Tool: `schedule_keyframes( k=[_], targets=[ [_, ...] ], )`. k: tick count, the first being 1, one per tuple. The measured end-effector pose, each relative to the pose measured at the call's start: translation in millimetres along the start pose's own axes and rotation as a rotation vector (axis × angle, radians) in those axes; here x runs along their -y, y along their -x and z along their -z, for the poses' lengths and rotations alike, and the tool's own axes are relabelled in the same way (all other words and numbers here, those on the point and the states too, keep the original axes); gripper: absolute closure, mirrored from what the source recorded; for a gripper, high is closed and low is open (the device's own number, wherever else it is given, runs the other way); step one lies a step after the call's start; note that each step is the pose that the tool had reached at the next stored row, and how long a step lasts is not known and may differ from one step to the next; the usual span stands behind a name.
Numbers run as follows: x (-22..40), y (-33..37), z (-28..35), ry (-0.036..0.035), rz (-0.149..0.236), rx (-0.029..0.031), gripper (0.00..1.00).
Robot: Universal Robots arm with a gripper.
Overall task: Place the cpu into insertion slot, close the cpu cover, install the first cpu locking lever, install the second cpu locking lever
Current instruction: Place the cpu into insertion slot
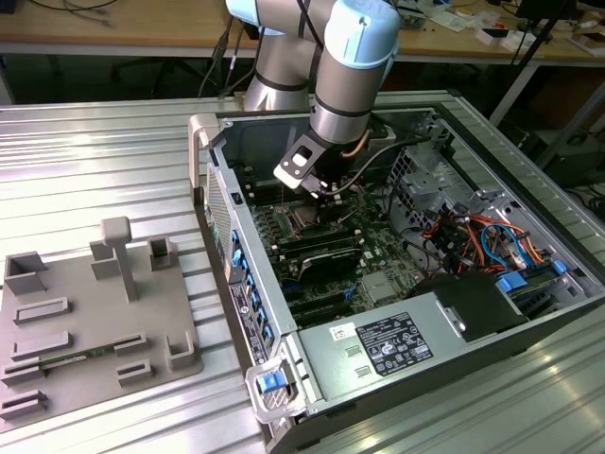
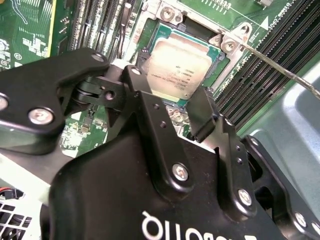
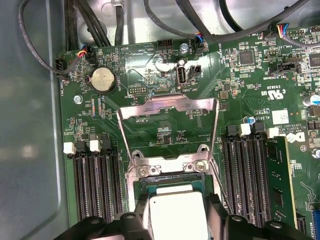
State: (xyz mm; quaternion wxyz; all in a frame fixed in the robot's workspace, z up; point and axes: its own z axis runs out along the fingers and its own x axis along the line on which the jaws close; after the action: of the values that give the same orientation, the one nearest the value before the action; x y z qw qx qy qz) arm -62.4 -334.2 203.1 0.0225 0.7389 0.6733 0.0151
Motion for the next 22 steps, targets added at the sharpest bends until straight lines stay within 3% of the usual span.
schedule_keyframes(
  k=[1, 15, 19, 22],
  targets=[
    [0.0, 0.0, 0.0, 0.0, 0.0, 0.0, 0.38],
    [-2.6, -1.4, -1.2, 0.0, 0.001, 0.0, 0.38],
    [-2.6, -1.4, -1.3, 0.0, 0.002, -0.0003, 0.26],
    [-2.5, -1.2, -1.2, -0.0006, 0.023, -0.0069, 0.26]
  ],
)
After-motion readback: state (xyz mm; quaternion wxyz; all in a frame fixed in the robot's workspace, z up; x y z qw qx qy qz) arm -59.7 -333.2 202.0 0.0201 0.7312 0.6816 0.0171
